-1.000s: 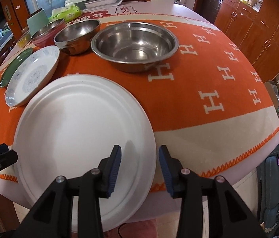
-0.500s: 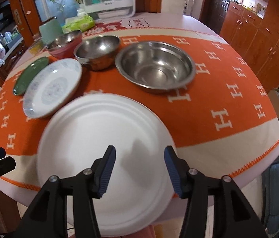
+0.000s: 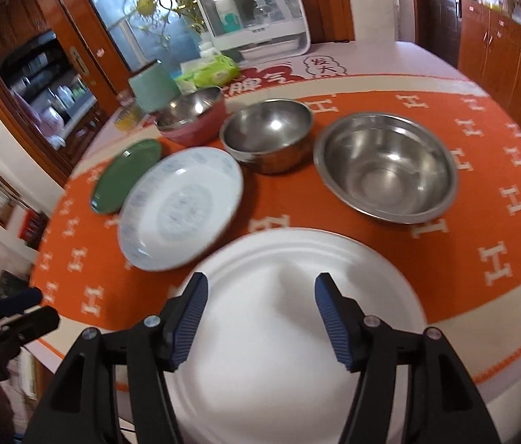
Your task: Organize plates and bowls
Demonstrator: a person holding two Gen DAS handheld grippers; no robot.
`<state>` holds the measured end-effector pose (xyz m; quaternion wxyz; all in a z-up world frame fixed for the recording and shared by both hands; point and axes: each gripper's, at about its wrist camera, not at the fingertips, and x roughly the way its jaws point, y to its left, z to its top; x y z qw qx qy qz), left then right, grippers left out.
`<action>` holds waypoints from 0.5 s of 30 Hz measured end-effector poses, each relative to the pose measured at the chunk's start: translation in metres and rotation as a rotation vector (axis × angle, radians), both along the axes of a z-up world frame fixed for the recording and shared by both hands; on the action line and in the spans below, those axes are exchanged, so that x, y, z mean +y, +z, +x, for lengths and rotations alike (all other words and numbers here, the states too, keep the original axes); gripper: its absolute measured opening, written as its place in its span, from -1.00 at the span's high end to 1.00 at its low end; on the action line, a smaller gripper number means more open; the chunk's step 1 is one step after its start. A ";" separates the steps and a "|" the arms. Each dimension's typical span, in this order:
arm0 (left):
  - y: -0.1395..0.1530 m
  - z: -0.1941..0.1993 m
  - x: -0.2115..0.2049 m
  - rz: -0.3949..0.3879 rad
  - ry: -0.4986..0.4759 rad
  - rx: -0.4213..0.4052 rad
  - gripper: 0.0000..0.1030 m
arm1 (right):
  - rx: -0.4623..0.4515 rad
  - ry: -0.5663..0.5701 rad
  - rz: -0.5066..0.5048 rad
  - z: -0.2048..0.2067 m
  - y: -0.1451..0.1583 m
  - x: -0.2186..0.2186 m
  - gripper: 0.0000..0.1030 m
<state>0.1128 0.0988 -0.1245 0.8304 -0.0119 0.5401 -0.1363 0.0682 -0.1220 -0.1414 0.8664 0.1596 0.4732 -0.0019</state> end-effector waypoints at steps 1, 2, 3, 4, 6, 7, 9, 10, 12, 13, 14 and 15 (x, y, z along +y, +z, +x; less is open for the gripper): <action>0.001 0.003 0.002 0.000 0.008 -0.002 -0.50 | -0.011 0.000 0.016 0.002 0.000 0.000 -0.26; 0.001 0.006 0.004 -0.001 0.014 -0.004 -0.50 | -0.021 0.003 0.032 0.004 0.000 0.000 -0.29; 0.002 0.010 0.006 -0.001 0.020 -0.007 -0.51 | -0.029 0.005 0.047 0.006 0.000 0.000 -0.30; 0.002 0.014 0.007 0.002 0.025 -0.008 -0.51 | -0.037 0.007 0.063 0.007 0.000 -0.001 -0.33; 0.003 0.021 0.008 0.011 0.032 -0.018 -0.51 | -0.052 0.011 0.099 0.012 0.000 -0.001 -0.36; 0.005 0.024 0.008 0.011 0.031 -0.031 -0.51 | -0.059 0.011 0.114 0.014 -0.001 -0.002 -0.37; 0.006 0.030 0.008 0.018 0.023 -0.041 -0.53 | -0.068 -0.001 0.144 0.019 -0.004 -0.004 -0.37; 0.006 0.034 0.007 0.024 0.016 -0.037 -0.54 | -0.065 -0.011 0.156 0.023 -0.007 -0.005 -0.37; 0.003 0.041 0.006 0.032 -0.002 -0.031 -0.54 | -0.070 -0.034 0.189 0.029 -0.012 -0.007 -0.37; 0.002 0.044 0.005 0.034 -0.012 -0.028 -0.54 | -0.071 -0.047 0.201 0.033 -0.015 -0.008 -0.37; -0.002 0.050 0.004 0.038 -0.022 -0.017 -0.54 | -0.071 -0.055 0.208 0.035 -0.018 -0.009 -0.37; -0.004 0.053 0.003 0.041 -0.026 -0.006 -0.54 | -0.067 -0.066 0.217 0.039 -0.021 -0.009 -0.37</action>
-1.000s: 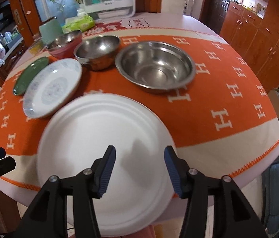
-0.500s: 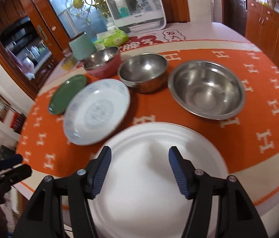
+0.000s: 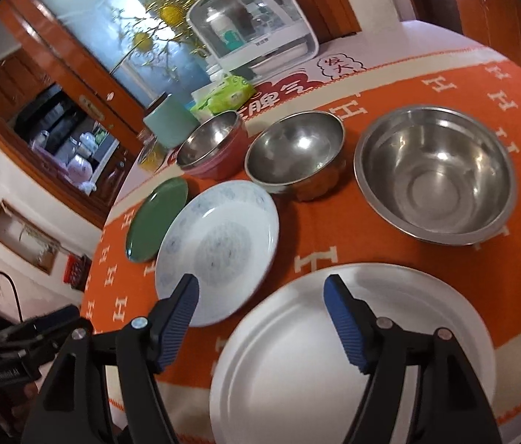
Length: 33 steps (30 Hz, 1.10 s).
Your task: Organize plates and bowls
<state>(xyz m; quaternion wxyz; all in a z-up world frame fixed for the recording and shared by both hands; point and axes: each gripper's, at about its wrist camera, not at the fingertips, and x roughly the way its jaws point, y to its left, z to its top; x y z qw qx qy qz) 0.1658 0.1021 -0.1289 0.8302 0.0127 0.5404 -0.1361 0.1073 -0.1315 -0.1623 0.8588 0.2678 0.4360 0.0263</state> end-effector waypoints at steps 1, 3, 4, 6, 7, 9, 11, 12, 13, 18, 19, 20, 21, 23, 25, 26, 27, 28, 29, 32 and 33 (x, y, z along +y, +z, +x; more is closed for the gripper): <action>-0.003 0.005 0.000 0.001 -0.005 0.015 -0.54 | 0.004 -0.005 0.006 0.003 -0.002 -0.001 -0.37; -0.010 0.014 0.000 -0.009 -0.014 0.037 -0.54 | 0.002 -0.011 0.018 0.011 -0.009 -0.001 -0.37; -0.013 0.017 -0.001 -0.011 -0.018 0.046 -0.54 | 0.003 -0.013 0.021 0.014 -0.011 0.000 -0.37; -0.020 0.024 -0.004 -0.019 -0.032 0.070 -0.54 | 0.008 -0.016 0.033 0.020 -0.018 0.001 -0.37; -0.023 0.028 -0.005 -0.021 -0.043 0.079 -0.54 | 0.008 -0.016 0.040 0.023 -0.020 0.000 -0.37; -0.031 0.038 -0.009 -0.016 -0.057 0.098 -0.54 | 0.007 -0.011 0.053 0.028 -0.026 0.001 -0.37; -0.040 0.049 -0.013 -0.014 -0.066 0.125 -0.54 | 0.012 -0.006 0.064 0.034 -0.032 0.001 -0.37; -0.045 0.055 -0.014 -0.014 -0.066 0.137 -0.54 | 0.019 -0.004 0.063 0.036 -0.034 0.002 -0.37; -0.049 0.060 -0.015 -0.014 -0.065 0.146 -0.54 | 0.020 -0.002 0.061 0.038 -0.036 0.002 -0.37; -0.072 0.083 -0.017 -0.029 -0.052 0.190 -0.54 | 0.005 0.019 0.063 0.045 -0.041 0.003 -0.37; -0.074 0.086 -0.017 -0.032 -0.050 0.193 -0.54 | 0.003 0.024 0.064 0.047 -0.042 0.003 -0.37; -0.077 0.090 -0.017 -0.038 -0.049 0.196 -0.54 | 0.003 0.030 0.061 0.050 -0.044 0.004 -0.37; -0.079 0.092 -0.018 -0.041 -0.049 0.197 -0.54 | 0.004 0.035 0.058 0.052 -0.045 0.005 -0.37; -0.084 0.097 -0.019 -0.044 -0.053 0.196 -0.54 | 0.014 0.043 0.053 0.057 -0.049 0.006 -0.37; -0.089 0.102 -0.020 -0.044 -0.055 0.203 -0.54 | 0.024 0.041 0.046 0.060 -0.052 0.006 -0.37; -0.090 0.104 -0.020 -0.044 -0.055 0.207 -0.54 | 0.021 0.041 0.041 0.060 -0.053 0.007 -0.37; -0.093 0.106 -0.020 -0.047 -0.055 0.212 -0.54 | 0.019 0.041 0.039 0.060 -0.053 0.007 -0.37; -0.095 0.107 -0.020 -0.050 -0.055 0.214 -0.54 | 0.021 0.042 0.034 0.060 -0.053 0.008 -0.37; -0.097 0.109 -0.020 -0.054 -0.053 0.215 -0.54 | 0.023 0.042 0.028 0.061 -0.053 0.009 -0.37; -0.101 0.112 -0.020 -0.058 -0.054 0.213 -0.53 | 0.025 0.037 0.005 0.061 -0.053 0.011 -0.37; -0.103 0.114 -0.020 -0.057 -0.056 0.214 -0.53 | 0.027 0.037 -0.006 0.062 -0.053 0.012 -0.37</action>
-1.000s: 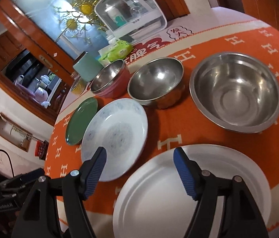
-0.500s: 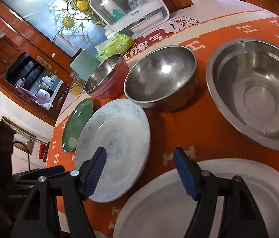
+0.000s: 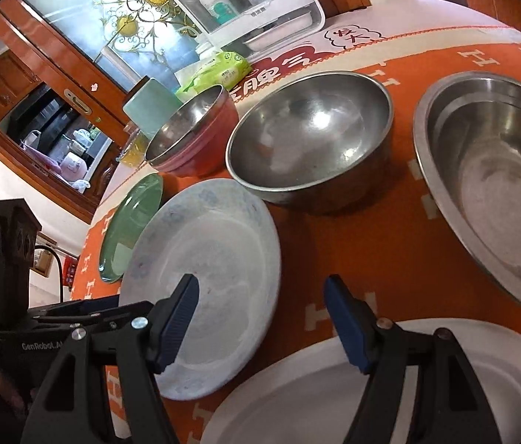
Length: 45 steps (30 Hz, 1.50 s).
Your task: Organize plates and bowls
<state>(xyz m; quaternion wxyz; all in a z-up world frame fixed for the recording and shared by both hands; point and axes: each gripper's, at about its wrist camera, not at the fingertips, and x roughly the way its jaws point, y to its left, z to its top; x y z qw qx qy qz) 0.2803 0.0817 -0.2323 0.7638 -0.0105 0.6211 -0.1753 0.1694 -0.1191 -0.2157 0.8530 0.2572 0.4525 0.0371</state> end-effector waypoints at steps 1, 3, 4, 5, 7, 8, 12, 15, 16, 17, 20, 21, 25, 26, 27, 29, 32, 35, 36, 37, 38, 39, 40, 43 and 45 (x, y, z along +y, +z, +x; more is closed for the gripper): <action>-0.002 0.002 0.000 0.002 -0.001 0.001 -0.53 | 0.003 0.000 -0.012 0.000 0.000 0.002 -0.37; -0.007 0.005 0.001 0.002 -0.003 0.014 -0.51 | 0.007 -0.001 -0.036 0.001 0.000 0.005 -0.37; -0.009 0.005 0.000 0.001 -0.005 0.022 -0.51 | 0.010 0.000 -0.047 0.002 0.000 0.007 -0.37; -0.011 0.007 0.000 0.000 -0.007 0.028 -0.50 | 0.010 0.001 -0.052 0.002 0.000 0.007 -0.37; -0.011 0.009 -0.001 -0.005 -0.018 0.018 -0.47 | 0.013 0.002 -0.060 0.003 0.000 0.008 -0.36; -0.012 0.010 -0.001 -0.001 -0.024 0.011 -0.47 | 0.014 0.004 -0.062 0.003 0.000 0.008 -0.29; -0.013 0.011 -0.004 0.003 -0.031 0.000 -0.39 | 0.027 0.014 -0.072 0.005 -0.001 0.010 -0.21; -0.011 0.011 -0.006 0.003 -0.030 -0.004 -0.21 | 0.033 0.016 -0.071 0.005 -0.002 0.010 -0.09; -0.010 0.011 -0.007 0.000 -0.030 -0.004 -0.16 | 0.037 0.017 -0.071 0.006 -0.002 0.011 0.00; -0.010 0.011 -0.008 -0.001 -0.030 -0.004 -0.14 | 0.039 0.021 -0.072 0.006 -0.002 0.012 0.03; -0.009 0.011 -0.007 -0.002 -0.035 -0.004 -0.04 | 0.045 0.031 -0.081 0.007 -0.002 0.014 0.04; -0.009 0.011 -0.008 0.003 -0.036 -0.005 -0.03 | 0.046 0.033 -0.083 0.007 -0.002 0.015 0.04; -0.009 0.011 -0.006 0.006 -0.027 -0.007 0.05 | 0.053 0.041 -0.091 0.009 -0.003 0.017 0.20; -0.009 0.010 -0.006 0.007 -0.026 -0.007 0.06 | 0.052 0.044 -0.091 0.009 -0.003 0.017 0.23; -0.009 0.010 -0.005 0.008 -0.024 -0.007 0.09 | 0.051 0.048 -0.089 0.010 -0.003 0.018 0.25; -0.008 0.010 -0.003 0.009 -0.024 -0.007 0.11 | 0.052 0.058 -0.086 0.011 -0.003 0.017 0.41; -0.008 0.009 -0.001 0.011 -0.016 -0.005 0.11 | 0.059 0.060 -0.086 0.012 -0.004 0.017 0.46; -0.007 0.007 -0.002 0.019 -0.013 -0.001 0.11 | 0.073 0.061 -0.080 0.012 -0.004 0.014 0.59; -0.007 0.007 -0.001 0.019 -0.010 0.003 0.11 | 0.077 0.063 -0.077 0.012 -0.005 0.013 0.61; -0.007 0.006 0.000 0.019 -0.008 0.005 0.12 | 0.081 0.065 -0.071 0.012 -0.005 0.012 0.63; -0.006 0.006 0.000 0.021 -0.005 0.007 0.13 | 0.084 0.069 -0.065 0.012 -0.005 0.011 0.64; -0.006 0.005 0.001 0.023 -0.002 0.009 0.14 | 0.087 0.073 -0.060 0.012 -0.005 0.011 0.64; -0.006 0.005 0.001 0.025 0.000 0.011 0.14 | 0.090 0.077 -0.057 0.011 -0.005 0.011 0.64; -0.004 0.004 0.004 0.036 0.019 0.019 0.14 | 0.093 0.093 -0.039 0.010 -0.004 0.013 0.65; -0.001 0.003 0.008 0.039 0.032 0.011 0.14 | 0.094 0.106 -0.026 0.009 -0.004 0.015 0.65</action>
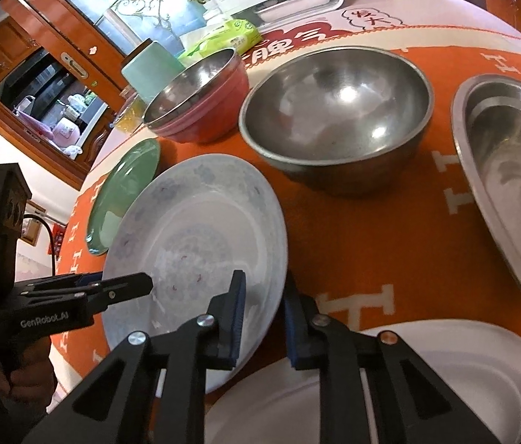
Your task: Organize plates and bowls
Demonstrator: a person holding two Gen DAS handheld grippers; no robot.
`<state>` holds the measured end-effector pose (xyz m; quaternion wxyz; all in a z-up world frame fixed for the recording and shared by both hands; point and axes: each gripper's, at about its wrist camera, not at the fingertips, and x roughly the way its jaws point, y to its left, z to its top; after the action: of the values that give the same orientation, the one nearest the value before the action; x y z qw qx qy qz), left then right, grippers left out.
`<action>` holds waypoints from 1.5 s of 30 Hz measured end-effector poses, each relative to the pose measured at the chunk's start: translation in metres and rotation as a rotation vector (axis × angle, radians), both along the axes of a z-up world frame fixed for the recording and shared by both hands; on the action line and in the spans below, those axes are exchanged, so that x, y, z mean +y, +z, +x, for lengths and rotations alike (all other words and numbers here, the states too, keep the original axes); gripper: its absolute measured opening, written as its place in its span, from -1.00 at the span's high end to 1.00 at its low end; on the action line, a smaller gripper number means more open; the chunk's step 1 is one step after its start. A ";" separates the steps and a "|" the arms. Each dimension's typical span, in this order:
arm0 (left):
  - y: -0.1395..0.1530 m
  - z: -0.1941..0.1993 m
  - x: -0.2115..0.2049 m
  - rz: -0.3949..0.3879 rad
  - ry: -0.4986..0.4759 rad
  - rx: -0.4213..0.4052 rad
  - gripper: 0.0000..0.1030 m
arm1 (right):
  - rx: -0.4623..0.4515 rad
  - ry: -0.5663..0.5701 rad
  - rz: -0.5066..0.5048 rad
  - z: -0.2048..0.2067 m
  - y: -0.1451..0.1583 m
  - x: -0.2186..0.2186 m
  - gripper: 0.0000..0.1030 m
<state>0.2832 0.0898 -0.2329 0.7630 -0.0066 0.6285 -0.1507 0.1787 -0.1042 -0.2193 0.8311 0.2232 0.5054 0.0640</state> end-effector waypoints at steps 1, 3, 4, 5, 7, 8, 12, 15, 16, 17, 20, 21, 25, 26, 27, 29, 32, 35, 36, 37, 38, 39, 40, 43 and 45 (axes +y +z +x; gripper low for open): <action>0.003 -0.001 0.002 0.003 0.007 -0.007 0.14 | -0.002 0.010 0.004 0.000 0.001 0.002 0.65; 0.008 0.000 0.004 0.007 0.018 -0.020 0.14 | -0.012 0.024 0.002 -0.002 0.005 0.006 0.65; 0.011 -0.001 0.005 0.009 0.024 -0.023 0.14 | -0.014 0.031 -0.003 -0.002 0.006 0.007 0.65; 0.013 -0.002 0.006 0.015 0.029 -0.023 0.14 | -0.021 0.039 -0.008 -0.003 0.008 0.010 0.65; 0.018 -0.006 0.009 0.015 0.038 -0.036 0.14 | -0.035 0.049 -0.009 -0.005 0.013 0.011 0.65; 0.022 -0.008 0.010 0.013 0.042 -0.044 0.14 | -0.042 0.053 -0.009 -0.007 0.014 0.011 0.65; 0.037 -0.020 0.011 0.010 0.049 -0.080 0.14 | -0.068 0.065 -0.017 -0.013 0.024 0.013 0.65; 0.049 -0.028 0.010 0.006 0.047 -0.110 0.14 | -0.096 0.064 -0.012 -0.021 0.032 0.011 0.65; 0.053 -0.032 0.010 0.003 0.048 -0.122 0.14 | -0.107 0.062 -0.009 -0.024 0.035 0.009 0.65; 0.057 -0.036 0.009 0.002 0.046 -0.134 0.14 | -0.116 0.060 -0.008 -0.027 0.038 0.008 0.65; 0.066 -0.047 0.005 0.010 0.037 -0.161 0.14 | -0.138 0.058 -0.007 -0.035 0.045 0.006 0.65; 0.067 -0.050 0.001 0.011 0.037 -0.166 0.14 | -0.146 0.057 -0.007 -0.039 0.047 0.004 0.65; 0.075 -0.062 -0.005 0.007 0.025 -0.188 0.14 | -0.174 0.044 0.000 -0.051 0.056 -0.001 0.65; 0.077 -0.066 -0.006 0.008 0.021 -0.193 0.14 | -0.180 0.042 0.000 -0.053 0.058 -0.003 0.65; 0.080 -0.070 -0.008 0.010 0.012 -0.200 0.14 | -0.185 0.039 -0.001 -0.056 0.061 -0.003 0.65; 0.083 -0.077 -0.013 0.009 -0.001 -0.214 0.14 | -0.198 0.033 -0.002 -0.062 0.064 -0.005 0.65; 0.089 -0.089 -0.017 0.004 -0.013 -0.230 0.14 | -0.210 0.022 -0.004 -0.071 0.069 -0.010 0.65; 0.093 -0.099 -0.024 0.004 -0.027 -0.243 0.14 | -0.218 0.014 -0.018 -0.083 0.073 -0.012 0.65; 0.093 -0.101 -0.026 0.004 -0.031 -0.245 0.14 | -0.218 0.010 -0.023 -0.088 0.073 -0.013 0.65; 0.094 -0.105 -0.029 0.003 -0.036 -0.246 0.14 | -0.217 0.005 -0.027 -0.092 0.074 -0.015 0.65; 0.094 -0.107 -0.031 0.002 -0.040 -0.246 0.14 | -0.215 -0.001 -0.030 -0.097 0.074 -0.017 0.65; 0.094 -0.110 -0.033 0.001 -0.045 -0.245 0.14 | -0.213 -0.006 -0.033 -0.101 0.074 -0.019 0.65; 0.094 -0.113 -0.036 -0.001 -0.053 -0.246 0.14 | -0.212 -0.011 -0.035 -0.105 0.074 -0.020 0.65; 0.093 -0.122 -0.044 -0.007 -0.072 -0.248 0.14 | -0.206 -0.032 -0.044 -0.117 0.074 -0.028 0.65; 0.092 -0.130 -0.053 -0.009 -0.091 -0.247 0.14 | -0.202 -0.048 -0.048 -0.128 0.073 -0.032 0.65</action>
<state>0.1532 0.0371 -0.1412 0.8270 0.0371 0.5286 -0.1878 0.0505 -0.1367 -0.1460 0.8840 0.2078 0.4151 0.0544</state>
